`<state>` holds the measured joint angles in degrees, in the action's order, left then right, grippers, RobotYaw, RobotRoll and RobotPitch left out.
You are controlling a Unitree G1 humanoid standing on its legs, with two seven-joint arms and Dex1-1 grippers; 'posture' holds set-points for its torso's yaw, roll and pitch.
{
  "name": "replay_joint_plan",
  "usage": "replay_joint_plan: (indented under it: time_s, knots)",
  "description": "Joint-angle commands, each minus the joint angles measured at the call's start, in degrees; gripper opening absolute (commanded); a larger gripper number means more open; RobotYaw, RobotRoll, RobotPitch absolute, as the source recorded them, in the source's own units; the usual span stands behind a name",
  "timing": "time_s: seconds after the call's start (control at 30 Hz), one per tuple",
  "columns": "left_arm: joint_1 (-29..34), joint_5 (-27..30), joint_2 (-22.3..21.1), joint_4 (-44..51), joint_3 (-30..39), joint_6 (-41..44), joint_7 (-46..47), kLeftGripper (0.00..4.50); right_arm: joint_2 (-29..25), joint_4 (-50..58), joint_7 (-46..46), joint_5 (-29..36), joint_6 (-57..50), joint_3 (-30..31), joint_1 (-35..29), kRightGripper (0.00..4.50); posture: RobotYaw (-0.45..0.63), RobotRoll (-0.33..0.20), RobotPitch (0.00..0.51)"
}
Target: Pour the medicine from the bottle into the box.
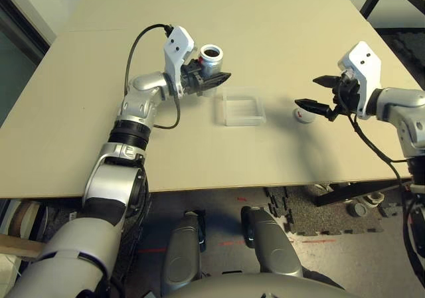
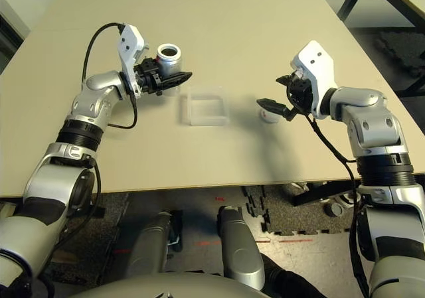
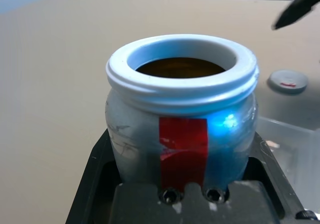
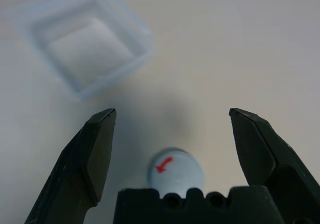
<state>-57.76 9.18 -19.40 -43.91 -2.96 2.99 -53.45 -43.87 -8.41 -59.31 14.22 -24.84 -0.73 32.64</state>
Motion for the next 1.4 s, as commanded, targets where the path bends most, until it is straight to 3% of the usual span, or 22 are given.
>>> replay_joint_plan:
  time_s: [0.03, 0.37, 0.7, 0.87, 0.93, 1.07, 1.4]
  knots:
    - [-1.20, -2.69, -0.70, -1.82, -1.14, -2.06, 0.37, 2.58, -0.41, 2.22, -3.96, 2.67, 2.12, -0.59, -2.02, 4.50, -0.19, 0.000, 0.165]
    - [-2.75, -4.80, -0.35, -4.90, -1.04, -4.10, 0.48, 2.58, 2.80, 3.51, -4.87, 10.16, 1.60, -4.30, -4.38, 4.50, -0.19, 0.000, 0.155]
    - [-3.89, -8.82, 1.17, -6.82, -3.24, -5.43, 2.63, 2.58, 3.85, 2.83, -3.11, 10.20, 2.57, -4.58, -5.40, 4.50, -0.18, 0.000, 0.154]
    - [-8.69, -29.01, -0.35, -12.00, -17.04, -22.03, 19.16, 2.58, 4.43, 2.15, -2.60, 10.05, 2.82, -4.51, -4.92, 4.50, -0.18, 0.000, 0.154]
    - [-11.05, -35.34, -0.80, -14.70, -21.38, -26.33, 25.56, 2.58, 4.67, 1.95, -2.38, 10.10, 2.82, -4.54, -4.76, 4.50, -0.18, 0.000, 0.154]
    - [-18.84, -54.89, -1.28, -19.78, -36.02, -32.43, 44.98, 2.58, 5.29, 1.84, -1.75, 10.09, 2.78, -4.40, -4.69, 4.50, -0.18, 0.000, 0.152]
    - [-26.54, -73.30, 2.92, -28.43, -52.17, -35.49, 61.91, 2.58, 6.16, 1.64, -0.86, 10.06, 2.68, -4.60, -4.83, 4.50, -0.18, 0.000, 0.155]
